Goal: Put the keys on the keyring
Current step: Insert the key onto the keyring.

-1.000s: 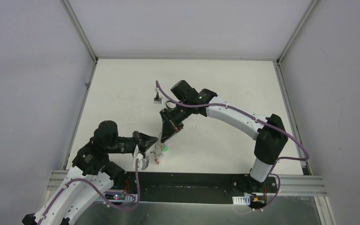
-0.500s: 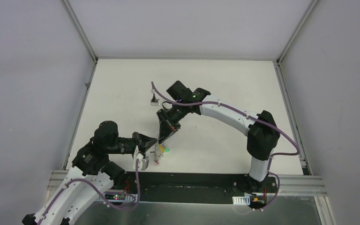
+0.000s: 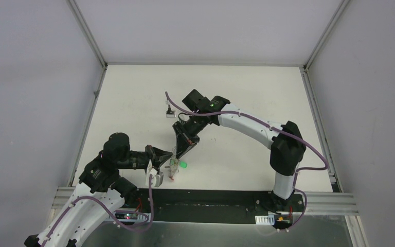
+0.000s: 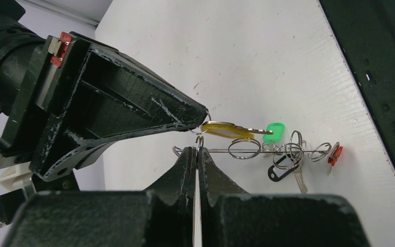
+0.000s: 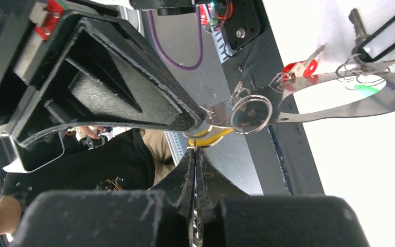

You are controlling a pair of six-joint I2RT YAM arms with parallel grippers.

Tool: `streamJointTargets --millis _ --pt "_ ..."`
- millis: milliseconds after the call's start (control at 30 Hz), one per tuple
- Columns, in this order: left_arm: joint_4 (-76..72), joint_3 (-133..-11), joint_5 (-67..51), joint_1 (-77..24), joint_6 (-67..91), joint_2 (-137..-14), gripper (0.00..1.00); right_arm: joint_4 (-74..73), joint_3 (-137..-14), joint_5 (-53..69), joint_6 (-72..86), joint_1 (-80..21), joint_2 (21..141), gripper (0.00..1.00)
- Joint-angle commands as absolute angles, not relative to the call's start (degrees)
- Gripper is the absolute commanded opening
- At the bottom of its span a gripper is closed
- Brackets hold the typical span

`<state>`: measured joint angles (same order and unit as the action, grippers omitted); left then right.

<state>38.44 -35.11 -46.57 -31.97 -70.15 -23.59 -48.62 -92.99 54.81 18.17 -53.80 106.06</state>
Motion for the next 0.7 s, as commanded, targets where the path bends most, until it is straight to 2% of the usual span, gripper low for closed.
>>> streamJointTargets --millis 0,200,667 --pt "35.9 -37.6 -48.2 -32.6 -71.8 -23.5 0.0 -53.3 -95.6 51.0 15.0 -54.2 106.3 0.0" --pt "35.9 -37.7 -48.4 -32.6 -71.8 -23.5 0.0 -55.3 -96.4 49.8 13.6 -54.3 106.2 0.0" --pt "35.9 -37.7 -48.8 -32.6 -72.3 -23.6 0.0 -52.4 -101.4 56.7 13.7 -55.2 106.3 0.0"
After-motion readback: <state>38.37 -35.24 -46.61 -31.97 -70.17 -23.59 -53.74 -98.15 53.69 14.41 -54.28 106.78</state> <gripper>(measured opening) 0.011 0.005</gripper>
